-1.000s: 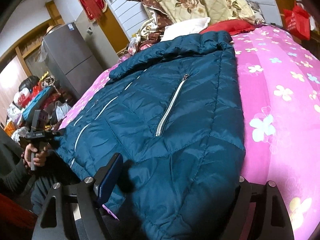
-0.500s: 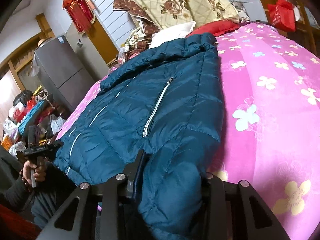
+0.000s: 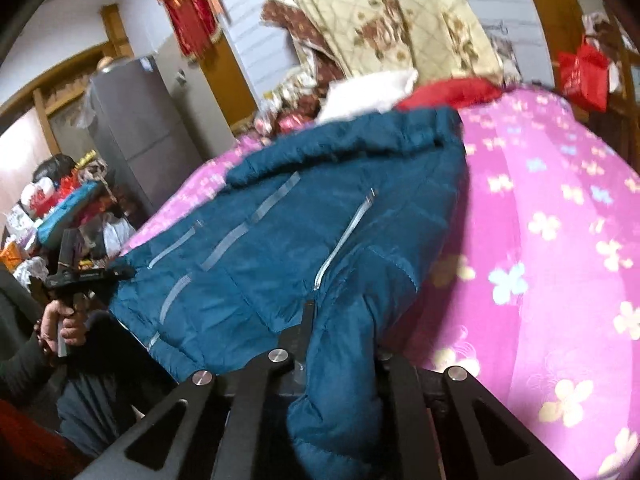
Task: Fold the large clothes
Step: 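Lift the hem with both grippers and fold it toward the collar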
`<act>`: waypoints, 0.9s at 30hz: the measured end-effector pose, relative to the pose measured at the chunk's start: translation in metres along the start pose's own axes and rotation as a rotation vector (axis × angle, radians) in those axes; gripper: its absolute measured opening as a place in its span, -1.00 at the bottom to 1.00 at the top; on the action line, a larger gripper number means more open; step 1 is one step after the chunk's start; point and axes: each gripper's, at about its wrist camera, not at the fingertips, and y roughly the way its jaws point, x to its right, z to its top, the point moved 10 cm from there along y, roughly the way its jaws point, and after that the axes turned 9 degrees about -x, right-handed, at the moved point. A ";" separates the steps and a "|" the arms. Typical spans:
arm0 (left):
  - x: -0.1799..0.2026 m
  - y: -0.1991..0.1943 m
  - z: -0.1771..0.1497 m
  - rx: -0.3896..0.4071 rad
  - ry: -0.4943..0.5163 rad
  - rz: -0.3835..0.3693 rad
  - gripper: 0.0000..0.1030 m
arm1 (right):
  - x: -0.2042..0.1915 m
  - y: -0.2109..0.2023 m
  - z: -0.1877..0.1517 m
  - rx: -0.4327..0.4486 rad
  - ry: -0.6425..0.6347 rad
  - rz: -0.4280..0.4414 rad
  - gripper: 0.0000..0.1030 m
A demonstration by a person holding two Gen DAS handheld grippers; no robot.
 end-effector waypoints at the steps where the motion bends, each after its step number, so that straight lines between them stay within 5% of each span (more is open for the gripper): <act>1: -0.001 -0.011 0.002 0.017 -0.005 -0.008 -0.83 | -0.008 -0.009 0.002 0.018 -0.009 0.002 -0.82; 16: 0.020 -0.156 -0.011 0.254 -0.045 -0.126 -0.83 | -0.077 -0.113 -0.023 0.174 -0.063 -0.013 -0.82; 22: 0.038 -0.182 0.003 0.337 -0.011 -0.078 -0.83 | -0.079 -0.141 -0.011 0.247 -0.058 -0.006 -0.82; 27: 0.034 -0.164 0.015 0.346 0.011 0.007 -0.83 | -0.070 -0.134 -0.010 0.248 -0.028 -0.003 -0.82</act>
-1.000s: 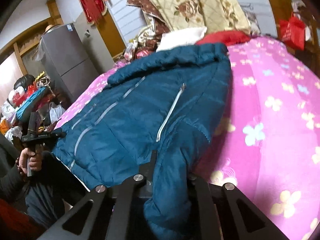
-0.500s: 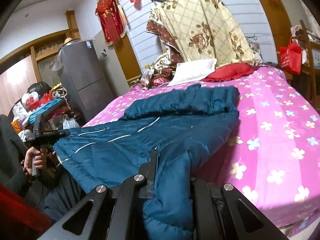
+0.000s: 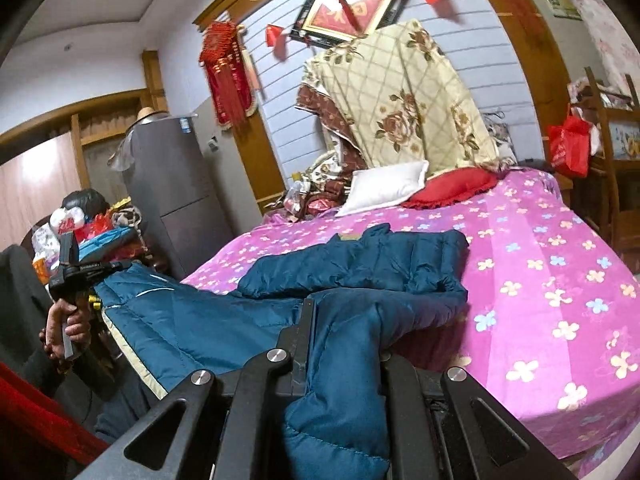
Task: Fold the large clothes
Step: 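Lift the hem with both grippers and fold it toward the collar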
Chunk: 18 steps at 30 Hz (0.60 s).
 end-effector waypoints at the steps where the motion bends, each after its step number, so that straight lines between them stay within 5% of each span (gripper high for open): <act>1: -0.001 0.006 0.000 0.000 0.008 0.023 -0.83 | 0.003 0.006 0.000 -0.002 0.012 -0.009 -0.82; 8: -0.004 0.032 0.018 0.064 0.014 0.090 -0.83 | 0.015 0.027 0.025 0.031 0.046 -0.069 -0.82; 18: 0.014 0.076 0.097 0.160 0.069 0.094 -0.83 | 0.035 0.068 0.105 0.146 0.026 -0.218 -0.82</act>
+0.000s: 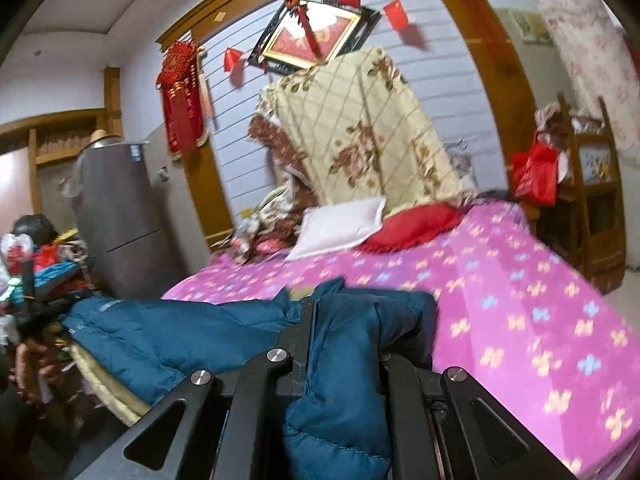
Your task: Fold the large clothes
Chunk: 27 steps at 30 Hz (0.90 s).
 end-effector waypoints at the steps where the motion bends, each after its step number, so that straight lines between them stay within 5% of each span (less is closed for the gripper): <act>1: 0.003 0.015 0.009 0.004 0.010 0.009 -0.83 | 0.005 0.013 0.009 0.010 0.020 -0.009 -0.82; 6: 0.012 0.084 0.048 0.017 0.030 0.059 -0.83 | 0.029 0.078 0.054 0.016 0.083 -0.023 -0.82; 13: 0.008 0.213 0.077 -0.086 0.024 0.163 -0.83 | 0.067 0.192 0.100 -0.043 0.196 -0.054 -0.83; 20: -0.024 0.334 0.012 -0.344 -0.029 0.257 -0.80 | 0.121 0.294 0.041 -0.176 0.392 -0.074 -0.82; 27: -0.017 0.382 -0.020 -0.414 0.016 0.295 -0.69 | 0.149 0.332 0.004 -0.311 0.480 -0.094 -0.82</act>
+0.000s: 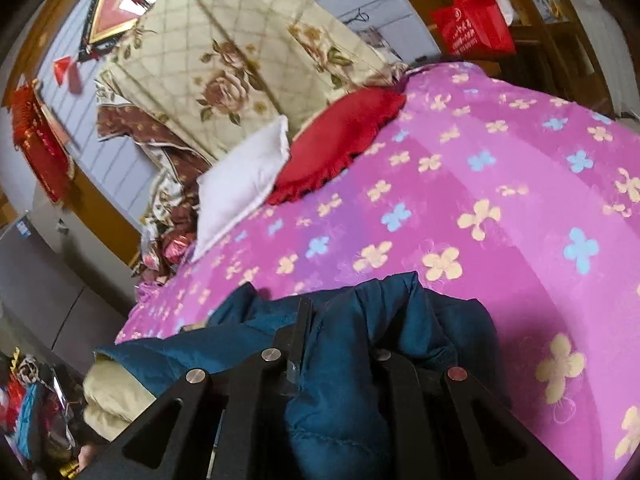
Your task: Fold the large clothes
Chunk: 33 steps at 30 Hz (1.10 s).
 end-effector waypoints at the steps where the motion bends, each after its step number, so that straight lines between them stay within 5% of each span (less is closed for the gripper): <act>1: 0.002 0.007 -0.002 -0.028 0.008 0.002 -0.66 | 0.003 0.005 -0.003 -0.016 0.008 -0.008 -0.81; 10: -0.012 0.000 0.004 -0.140 -0.062 -0.156 -0.33 | 0.011 0.003 -0.008 -0.070 0.119 0.039 -0.52; 13: -0.028 -0.043 0.018 -0.046 -0.112 -0.215 0.35 | 0.002 -0.020 -0.001 -0.032 0.160 0.138 -0.25; 15: -0.036 -0.073 0.023 0.013 -0.131 -0.262 0.47 | -0.005 -0.038 0.005 0.003 0.169 0.175 0.46; 16: -0.039 -0.082 0.023 0.029 -0.137 -0.277 0.47 | -0.006 -0.053 0.008 0.044 0.167 0.181 0.62; 23: -0.036 -0.121 0.003 0.101 -0.080 -0.225 0.48 | -0.028 -0.099 0.001 0.099 -0.050 0.079 0.66; 27: -0.011 -0.105 -0.003 0.057 -0.035 -0.184 0.48 | -0.039 -0.077 -0.015 0.034 -0.228 -0.064 0.66; 33: 0.046 -0.072 0.010 0.018 0.110 -0.057 0.48 | -0.058 -0.032 -0.008 -0.074 -0.276 -0.153 0.66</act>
